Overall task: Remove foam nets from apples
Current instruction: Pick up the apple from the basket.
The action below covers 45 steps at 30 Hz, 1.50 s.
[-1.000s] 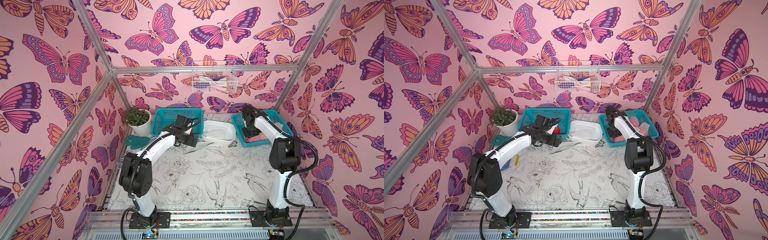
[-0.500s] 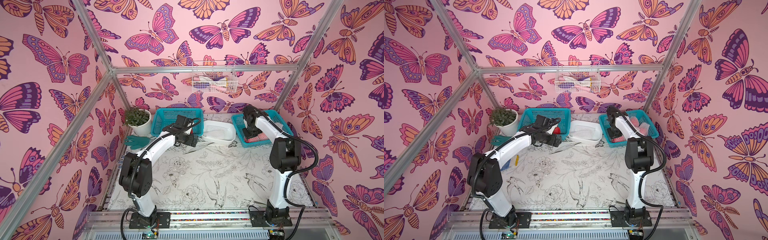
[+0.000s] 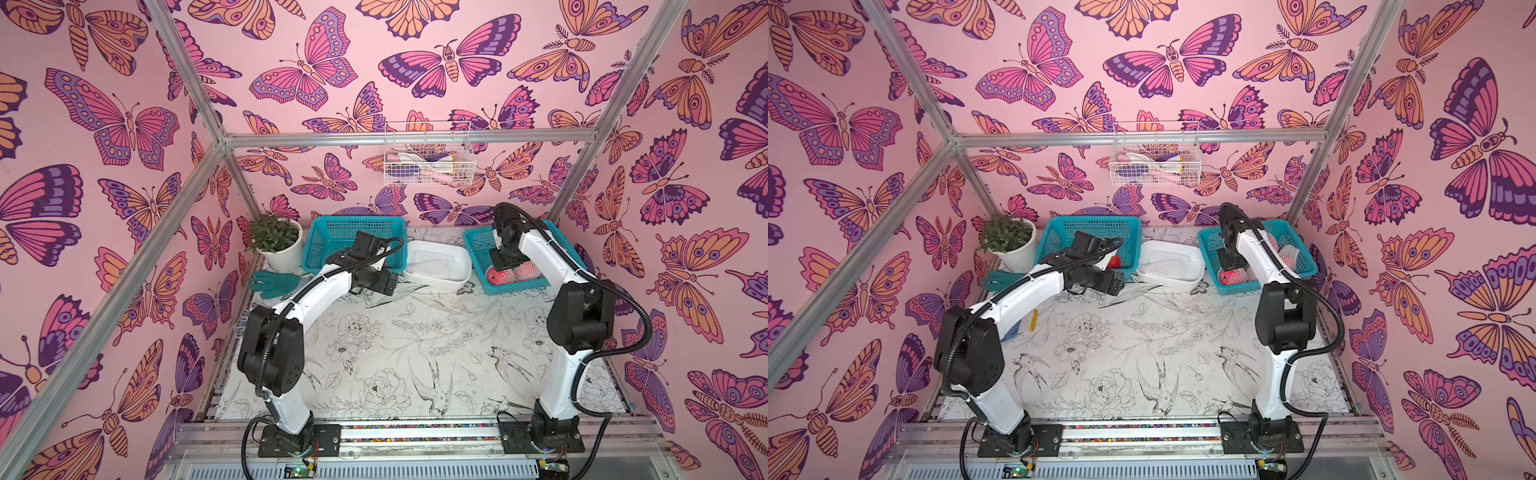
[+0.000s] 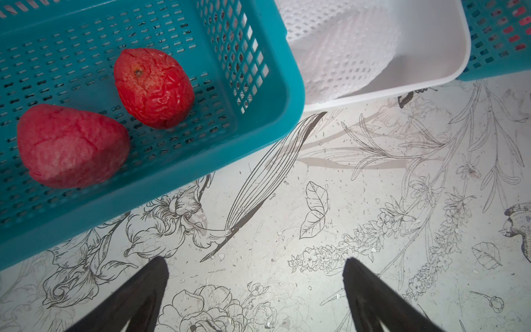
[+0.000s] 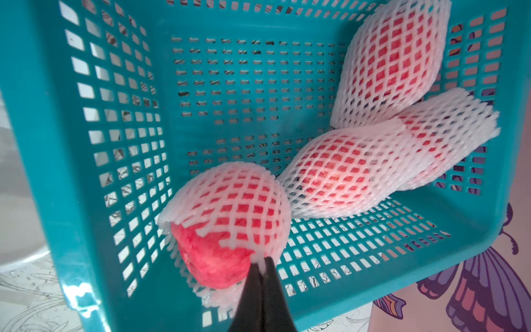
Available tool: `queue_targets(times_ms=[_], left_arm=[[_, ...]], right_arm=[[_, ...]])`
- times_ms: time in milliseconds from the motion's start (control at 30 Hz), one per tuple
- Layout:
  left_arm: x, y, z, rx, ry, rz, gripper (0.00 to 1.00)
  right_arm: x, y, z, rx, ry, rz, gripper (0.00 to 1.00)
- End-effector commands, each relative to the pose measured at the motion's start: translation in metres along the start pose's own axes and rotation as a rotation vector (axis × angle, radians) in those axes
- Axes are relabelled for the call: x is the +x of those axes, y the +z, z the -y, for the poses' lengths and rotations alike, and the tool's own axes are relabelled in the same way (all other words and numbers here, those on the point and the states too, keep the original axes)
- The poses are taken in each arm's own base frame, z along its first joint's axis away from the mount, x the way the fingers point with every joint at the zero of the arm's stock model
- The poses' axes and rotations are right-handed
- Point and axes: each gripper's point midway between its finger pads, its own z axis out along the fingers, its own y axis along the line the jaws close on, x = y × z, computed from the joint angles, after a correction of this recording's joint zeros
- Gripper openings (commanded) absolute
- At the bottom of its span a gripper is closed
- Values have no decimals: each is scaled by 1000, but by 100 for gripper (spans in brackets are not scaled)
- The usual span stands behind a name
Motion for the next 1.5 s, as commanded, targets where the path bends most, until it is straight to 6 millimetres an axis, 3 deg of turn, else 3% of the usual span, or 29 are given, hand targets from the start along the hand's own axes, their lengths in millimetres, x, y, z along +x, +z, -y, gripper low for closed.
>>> queue_targets(times_ms=[0,567,900,1233,1467], left_arm=[[-2,-10,4,-4,17,29,97],[-2,-12,29,56,64,74,97],[-6,-24,55,124,125,139,96],[-2,-39,77,181,165,173,91],[25,-43,80,178,167,147,89]], right_arm=[[-7,-20,6,-11,38,47,0],[-12,-55,14,-18,63,126,0],[-15,-92,4,-71,49,191,0],[-6,-130,-38,-139,-1,249,0],[12,-147,-92,-223,-48,263,0]])
